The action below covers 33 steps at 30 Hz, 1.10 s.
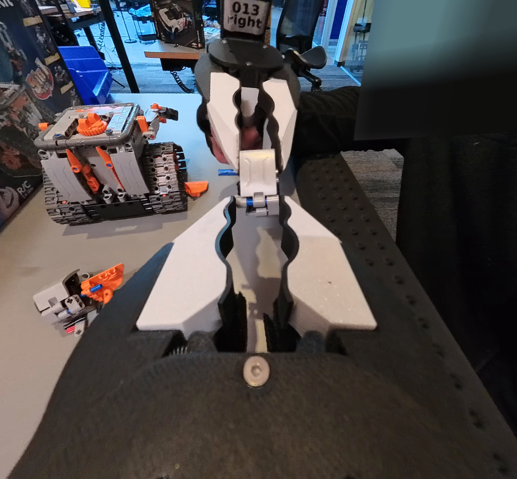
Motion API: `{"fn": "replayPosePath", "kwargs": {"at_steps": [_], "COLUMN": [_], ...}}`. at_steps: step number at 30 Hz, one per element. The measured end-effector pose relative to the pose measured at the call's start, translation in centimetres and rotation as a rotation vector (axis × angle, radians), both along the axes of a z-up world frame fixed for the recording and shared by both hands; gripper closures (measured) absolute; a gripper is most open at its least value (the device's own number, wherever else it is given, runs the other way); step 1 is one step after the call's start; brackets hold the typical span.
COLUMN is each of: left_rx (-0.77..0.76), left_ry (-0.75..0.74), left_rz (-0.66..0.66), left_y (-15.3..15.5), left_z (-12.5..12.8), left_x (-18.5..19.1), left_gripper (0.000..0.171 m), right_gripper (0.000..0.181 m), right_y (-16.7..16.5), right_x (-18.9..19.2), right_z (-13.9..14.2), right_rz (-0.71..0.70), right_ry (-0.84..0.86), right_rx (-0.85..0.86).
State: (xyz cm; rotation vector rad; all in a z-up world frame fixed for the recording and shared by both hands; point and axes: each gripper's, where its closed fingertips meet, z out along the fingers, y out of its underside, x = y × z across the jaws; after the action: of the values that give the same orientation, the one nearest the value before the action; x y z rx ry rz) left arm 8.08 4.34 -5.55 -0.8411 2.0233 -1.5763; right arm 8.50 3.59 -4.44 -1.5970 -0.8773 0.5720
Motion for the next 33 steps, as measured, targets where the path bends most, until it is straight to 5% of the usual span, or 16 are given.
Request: {"fn": "replayPosePath", "kwargs": {"at_steps": [10, 21, 33], "left_rx": [-0.041, 0.188, 0.136], "left_ry": [0.002, 0.01, 0.027], "left_rz": [-0.075, 0.138, 0.004], "left_y": [-1.3, 0.5, -1.1], "left_z": [0.5, -1.8, -1.6], "left_x": [-0.7, 1.7, 0.2], "left_gripper": [0.144, 0.144, 0.145], "right_gripper": [0.156, 0.154, 0.156], "right_y": [-1.4, 1.5, -0.5], "right_x": [-0.7, 1.3, -0.3], "right_z": [0.6, -2.1, -2.0], "right_rz": [0.082, -0.119, 0.004], "right_ry": [0.011, -0.135, -0.187], "right_rx": [0.002, -0.051, -0.02]}}
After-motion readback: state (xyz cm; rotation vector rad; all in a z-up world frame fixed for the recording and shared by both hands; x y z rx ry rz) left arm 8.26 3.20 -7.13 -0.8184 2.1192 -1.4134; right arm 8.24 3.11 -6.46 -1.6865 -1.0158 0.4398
